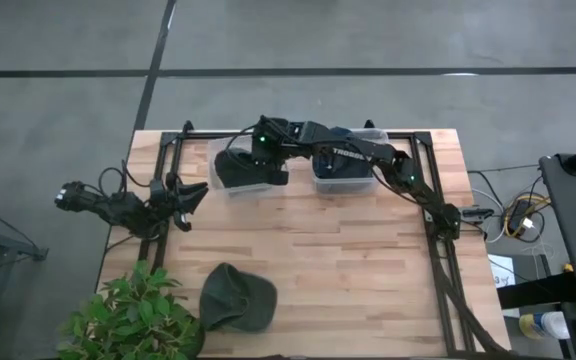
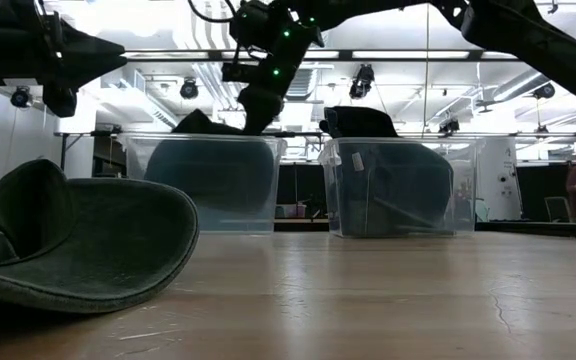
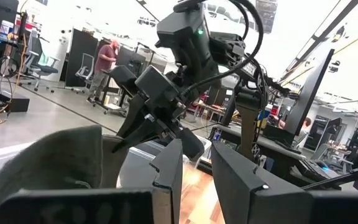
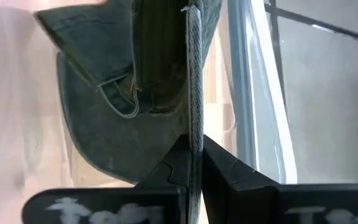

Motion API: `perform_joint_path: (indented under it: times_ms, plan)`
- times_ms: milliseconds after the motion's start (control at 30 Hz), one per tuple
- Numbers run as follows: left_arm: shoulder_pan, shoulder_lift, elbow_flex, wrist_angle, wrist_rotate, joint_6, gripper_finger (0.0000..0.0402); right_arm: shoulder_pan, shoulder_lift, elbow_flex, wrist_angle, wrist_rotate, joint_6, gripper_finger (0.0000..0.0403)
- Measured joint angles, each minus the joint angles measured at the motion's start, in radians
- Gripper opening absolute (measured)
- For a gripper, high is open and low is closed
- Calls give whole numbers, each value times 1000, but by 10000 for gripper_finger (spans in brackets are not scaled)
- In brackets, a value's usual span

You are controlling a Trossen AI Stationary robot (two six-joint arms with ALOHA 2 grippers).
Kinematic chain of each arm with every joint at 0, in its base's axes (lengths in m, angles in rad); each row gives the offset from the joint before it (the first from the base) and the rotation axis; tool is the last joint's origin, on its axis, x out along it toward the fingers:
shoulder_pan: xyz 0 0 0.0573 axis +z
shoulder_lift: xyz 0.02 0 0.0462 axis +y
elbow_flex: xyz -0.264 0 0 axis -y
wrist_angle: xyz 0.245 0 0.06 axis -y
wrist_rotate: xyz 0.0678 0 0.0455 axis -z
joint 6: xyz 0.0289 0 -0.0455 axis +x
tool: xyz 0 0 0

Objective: Pick & Place hat
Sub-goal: Put the right gray cap into the left transparent bin, then put the gray cap into the left transparent bin

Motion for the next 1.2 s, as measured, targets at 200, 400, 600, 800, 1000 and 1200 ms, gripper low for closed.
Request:
perform_joint_path:
  times_ms: [200,400,600,800,1000,1200]
  plan:
    - [0,0,0,0,0,0,80,-2,-1,0,0,-19,8,67]
    - [-1,0,0,-1,0,0,80,-1,-4,4,17,14,14,168]
    - [0,0,-2,-6,-1,11,80,27,-55,5,19,44,27,216]
    - [0,0,-2,-7,0,38,80,87,-119,6,24,-49,92,221]
    - [0,0,-2,-4,0,56,80,153,-134,5,-20,-224,180,221]
    - [0,0,-2,-3,0,56,80,231,-130,3,-119,-264,235,221]
